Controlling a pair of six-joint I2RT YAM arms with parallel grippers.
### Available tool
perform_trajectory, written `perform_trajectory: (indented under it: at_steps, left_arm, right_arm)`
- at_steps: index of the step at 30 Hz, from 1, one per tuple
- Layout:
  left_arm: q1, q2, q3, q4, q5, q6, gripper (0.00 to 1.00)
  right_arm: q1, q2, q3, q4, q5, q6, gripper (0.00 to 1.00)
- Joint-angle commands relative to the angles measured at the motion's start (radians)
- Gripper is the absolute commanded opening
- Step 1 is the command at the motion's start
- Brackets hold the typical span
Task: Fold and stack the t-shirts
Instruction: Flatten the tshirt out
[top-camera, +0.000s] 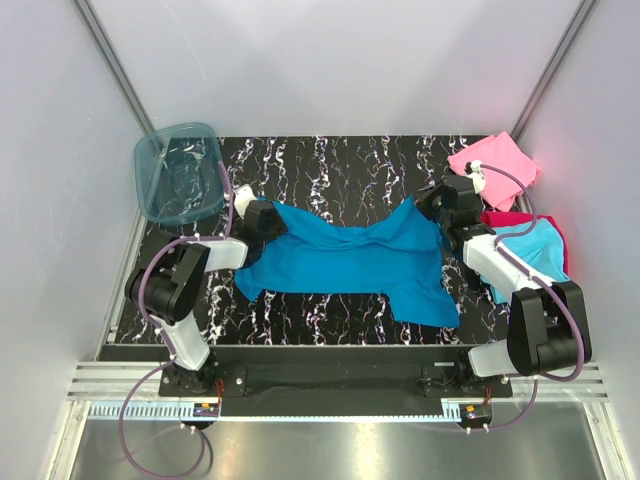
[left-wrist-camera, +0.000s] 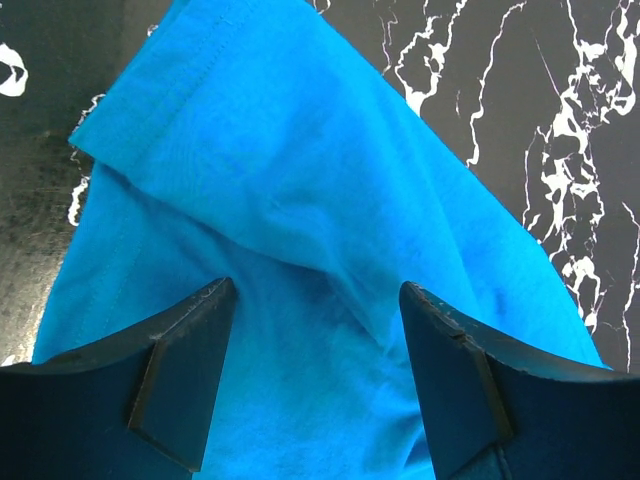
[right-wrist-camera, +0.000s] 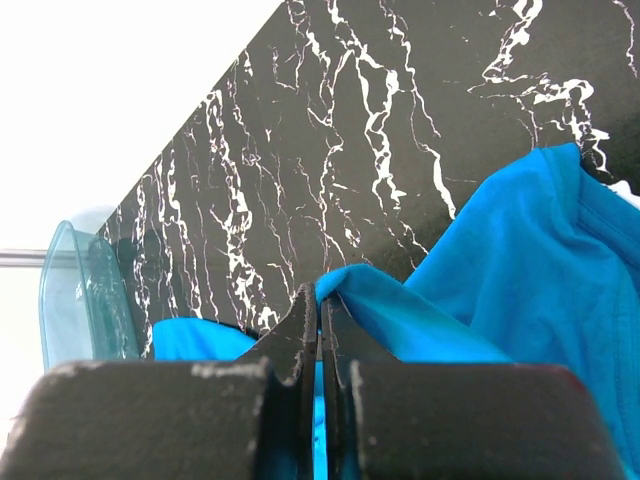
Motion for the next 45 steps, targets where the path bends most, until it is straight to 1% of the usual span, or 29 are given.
perform_trajectory:
  at_steps: [1, 4, 11, 15, 27, 38, 41, 42, 45]
  left_arm:
    - [0.006, -0.044, 0.027, 0.009, 0.023, 0.006, 0.71]
    - [0.006, -0.093, 0.023, -0.037, 0.017, 0.009, 0.71]
    - [0.006, -0.156, 0.027, -0.056, 0.014, 0.018, 0.71]
    - [0.004, -0.131, 0.055, -0.060, 0.014, 0.022, 0.71]
    - [0.006, -0.065, 0.024, -0.007, 0.008, 0.022, 0.70]
    - [0.009, -0.004, 0.050, 0.016, 0.007, 0.038, 0.69]
    - [0.009, 0.008, 0.058, 0.019, 0.009, 0.041, 0.53]
    - [0.010, 0.010, 0.064, 0.015, 0.011, 0.042, 0.42]
    - [0.010, 0.008, 0.070, 0.018, 0.011, 0.050, 0.28]
  right_arm:
    - [-0.005, 0.001, 0.013, 0.053, -0.015, 0.009, 0.00]
    - [-0.006, 0.004, 0.014, 0.055, -0.020, 0.007, 0.00]
    - [-0.005, 0.010, 0.013, 0.058, -0.024, 0.012, 0.00]
    - [-0.005, 0.001, 0.011, 0.056, -0.023, 0.013, 0.00]
    - [-0.005, 0.003, 0.013, 0.052, -0.021, 0.016, 0.00]
    - [-0.006, -0.014, 0.007, 0.041, -0.010, 0.009, 0.00]
    - [-0.008, -0.016, 0.005, 0.039, -0.010, 0.007, 0.00]
    - [-0.006, -0.017, 0.005, 0.041, -0.004, 0.006, 0.00]
    - [-0.008, -0.017, 0.005, 0.039, -0.004, 0.004, 0.00]
